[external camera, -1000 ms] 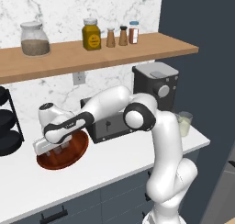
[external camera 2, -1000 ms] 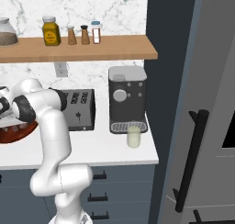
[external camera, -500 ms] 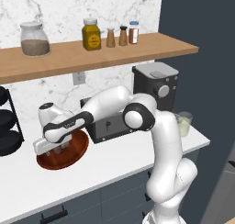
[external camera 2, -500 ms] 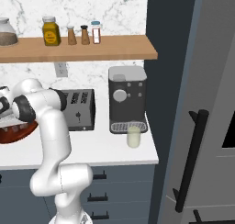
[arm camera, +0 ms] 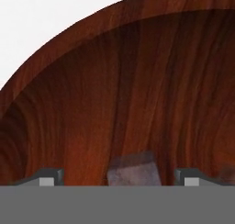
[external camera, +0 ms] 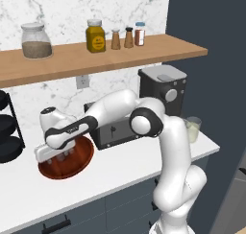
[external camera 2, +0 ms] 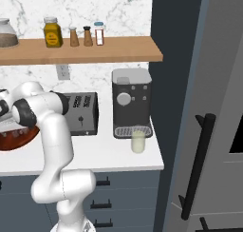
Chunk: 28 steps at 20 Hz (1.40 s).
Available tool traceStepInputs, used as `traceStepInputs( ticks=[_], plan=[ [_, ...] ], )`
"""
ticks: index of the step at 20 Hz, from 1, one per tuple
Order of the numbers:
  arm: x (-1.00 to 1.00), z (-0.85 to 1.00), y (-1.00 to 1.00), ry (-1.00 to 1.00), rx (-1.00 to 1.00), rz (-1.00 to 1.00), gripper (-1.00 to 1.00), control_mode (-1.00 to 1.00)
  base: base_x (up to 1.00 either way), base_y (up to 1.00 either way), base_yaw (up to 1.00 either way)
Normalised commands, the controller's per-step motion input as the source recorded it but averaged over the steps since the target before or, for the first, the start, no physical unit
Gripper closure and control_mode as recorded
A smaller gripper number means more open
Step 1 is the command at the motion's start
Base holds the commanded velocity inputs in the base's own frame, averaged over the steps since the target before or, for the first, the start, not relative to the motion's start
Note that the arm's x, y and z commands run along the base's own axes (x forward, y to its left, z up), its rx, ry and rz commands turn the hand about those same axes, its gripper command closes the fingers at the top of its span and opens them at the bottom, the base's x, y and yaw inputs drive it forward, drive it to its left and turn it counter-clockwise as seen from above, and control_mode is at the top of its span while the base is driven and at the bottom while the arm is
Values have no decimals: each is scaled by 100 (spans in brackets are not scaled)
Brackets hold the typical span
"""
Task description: Grab a lemon wedge from the fridge and one ice cube from the ice bowl, and put them in the glass of lemonade.
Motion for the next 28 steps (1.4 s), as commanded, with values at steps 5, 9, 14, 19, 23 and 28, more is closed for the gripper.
traceStepInputs(
  ticks=[5, 9, 14, 19, 23, 28],
  plan=[
    [-16, -1, -7, 0, 0, -1, -100, -100, 0, 0, 0],
    [0, 0, 0, 0, 0, 0, -100, -100, 0, 0, 0],
    [0, -7, 0, 0, 0, 0, -100, -100, 0, 0, 0],
    [0, -7, 0, 0, 0, 0, -100, -100, 0, 0, 0],
    [0, 0, 0, 0, 0, 0, -100, -100, 0, 0, 0],
    [0, 0, 0, 0, 0, 0, 100, -100, 0, 0, 0]
  ],
)
